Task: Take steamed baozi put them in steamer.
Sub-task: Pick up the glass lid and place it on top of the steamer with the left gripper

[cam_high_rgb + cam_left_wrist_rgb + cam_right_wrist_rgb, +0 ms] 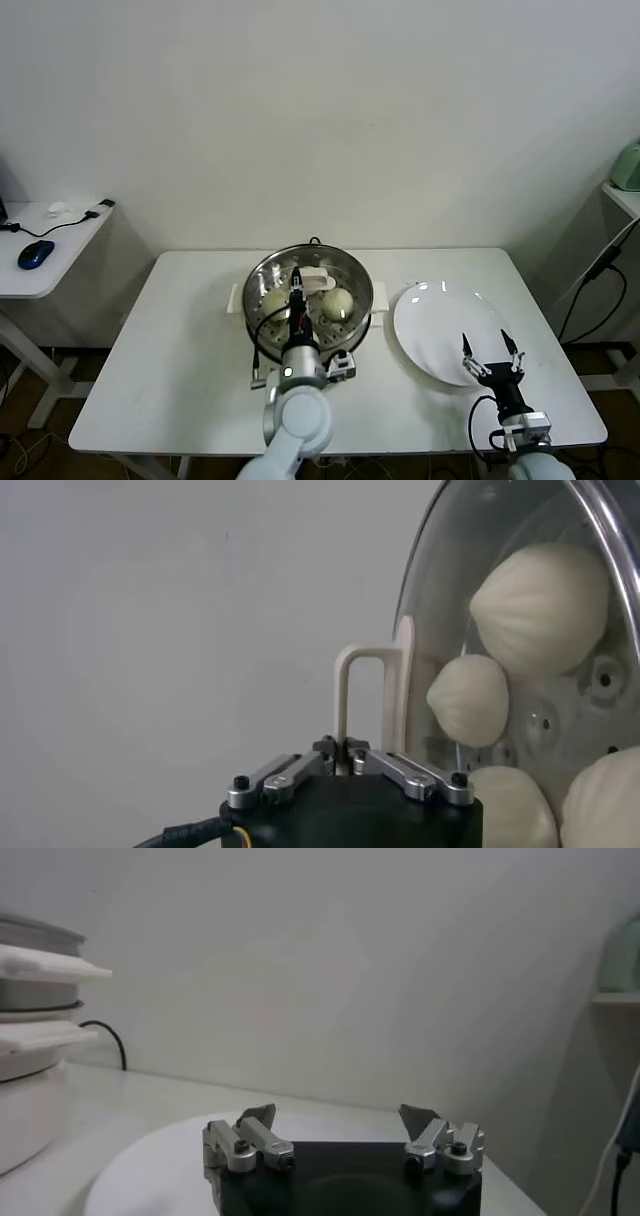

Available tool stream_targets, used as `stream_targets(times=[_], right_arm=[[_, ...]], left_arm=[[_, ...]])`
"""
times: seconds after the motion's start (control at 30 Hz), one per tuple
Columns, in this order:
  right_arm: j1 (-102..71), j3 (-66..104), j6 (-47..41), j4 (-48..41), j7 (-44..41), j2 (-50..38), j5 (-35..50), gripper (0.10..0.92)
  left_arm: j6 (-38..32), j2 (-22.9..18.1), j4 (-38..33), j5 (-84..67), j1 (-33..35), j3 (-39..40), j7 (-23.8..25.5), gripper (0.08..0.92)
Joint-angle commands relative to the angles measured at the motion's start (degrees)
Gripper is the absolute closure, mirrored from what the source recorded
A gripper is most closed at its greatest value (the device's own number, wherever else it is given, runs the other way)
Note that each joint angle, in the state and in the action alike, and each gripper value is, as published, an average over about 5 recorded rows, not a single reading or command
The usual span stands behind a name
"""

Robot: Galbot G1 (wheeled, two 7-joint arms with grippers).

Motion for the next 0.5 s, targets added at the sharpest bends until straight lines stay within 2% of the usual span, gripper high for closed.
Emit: stream_targets(times=[0.03,0.5], right_arm=[[0.0,-0.1,-0.5,0.4,-0.7,-0.1,0.0,0.203],[-0.2,-0.6,-3.2,0.7,-1.3,-0.7,0.1,0.203]], left_arm=[[0.0,-0.4,1.0,0.2,-0.1,-0.2,-0.6,0.822],[0.9,2.0,-6.5,-3.9,0.5,1.3,2.8,0.423]])
